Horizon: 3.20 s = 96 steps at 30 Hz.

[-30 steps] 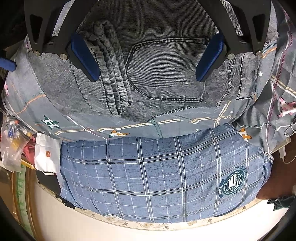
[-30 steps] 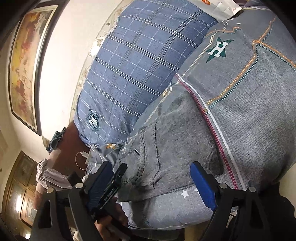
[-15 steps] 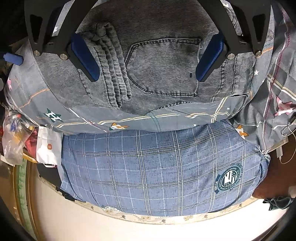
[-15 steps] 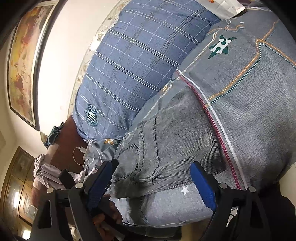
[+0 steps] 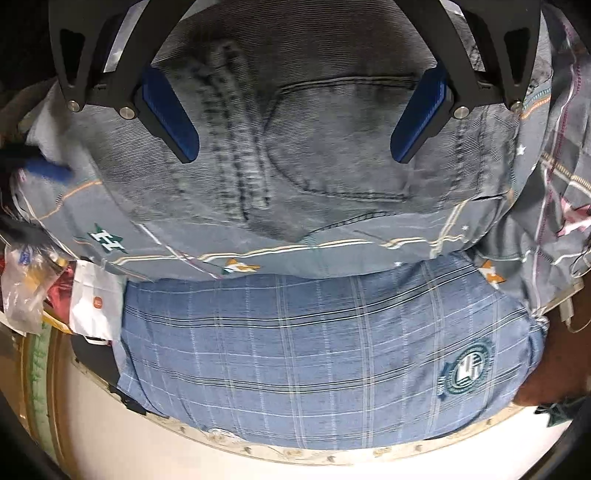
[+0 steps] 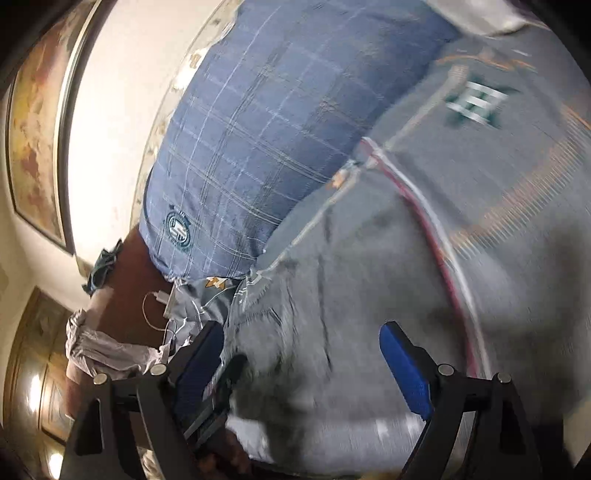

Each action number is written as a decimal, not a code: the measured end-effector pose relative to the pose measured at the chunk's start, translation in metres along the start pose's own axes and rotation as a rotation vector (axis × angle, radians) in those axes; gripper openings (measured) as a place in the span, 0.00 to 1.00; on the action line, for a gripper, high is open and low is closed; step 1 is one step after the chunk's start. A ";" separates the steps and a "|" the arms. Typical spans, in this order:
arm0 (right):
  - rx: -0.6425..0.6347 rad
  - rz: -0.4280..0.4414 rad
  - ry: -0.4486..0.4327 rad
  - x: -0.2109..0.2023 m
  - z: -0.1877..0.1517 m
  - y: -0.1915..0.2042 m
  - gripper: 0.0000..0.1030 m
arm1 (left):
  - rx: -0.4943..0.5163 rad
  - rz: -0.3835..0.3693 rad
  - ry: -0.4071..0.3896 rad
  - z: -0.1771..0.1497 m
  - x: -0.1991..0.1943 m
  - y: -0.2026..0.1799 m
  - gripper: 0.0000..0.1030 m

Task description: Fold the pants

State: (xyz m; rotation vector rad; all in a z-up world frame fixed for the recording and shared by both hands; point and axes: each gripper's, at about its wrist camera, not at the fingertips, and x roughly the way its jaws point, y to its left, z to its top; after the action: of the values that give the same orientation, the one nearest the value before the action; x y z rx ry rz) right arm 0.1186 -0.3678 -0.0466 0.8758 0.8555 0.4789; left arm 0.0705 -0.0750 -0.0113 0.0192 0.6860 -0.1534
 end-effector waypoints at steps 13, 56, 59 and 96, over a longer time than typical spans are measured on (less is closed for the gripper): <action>-0.009 -0.087 0.049 0.070 0.055 -0.025 0.86 | 0.086 0.037 0.234 -0.020 0.061 -0.025 1.00; 0.046 -0.093 0.162 0.005 -0.056 -0.032 0.95 | 0.088 0.077 0.330 -0.023 0.047 -0.026 1.00; -0.012 -0.107 0.137 0.002 -0.046 -0.013 0.95 | 0.067 0.067 0.306 -0.018 0.035 -0.024 1.00; -0.007 -0.083 0.039 -0.042 -0.023 0.004 0.95 | -0.011 -0.055 0.196 -0.003 0.012 -0.016 1.00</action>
State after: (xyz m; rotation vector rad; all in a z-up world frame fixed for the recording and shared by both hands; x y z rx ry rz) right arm 0.0748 -0.3831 -0.0326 0.8233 0.9218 0.4271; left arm 0.0748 -0.0921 -0.0207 0.0043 0.8835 -0.2027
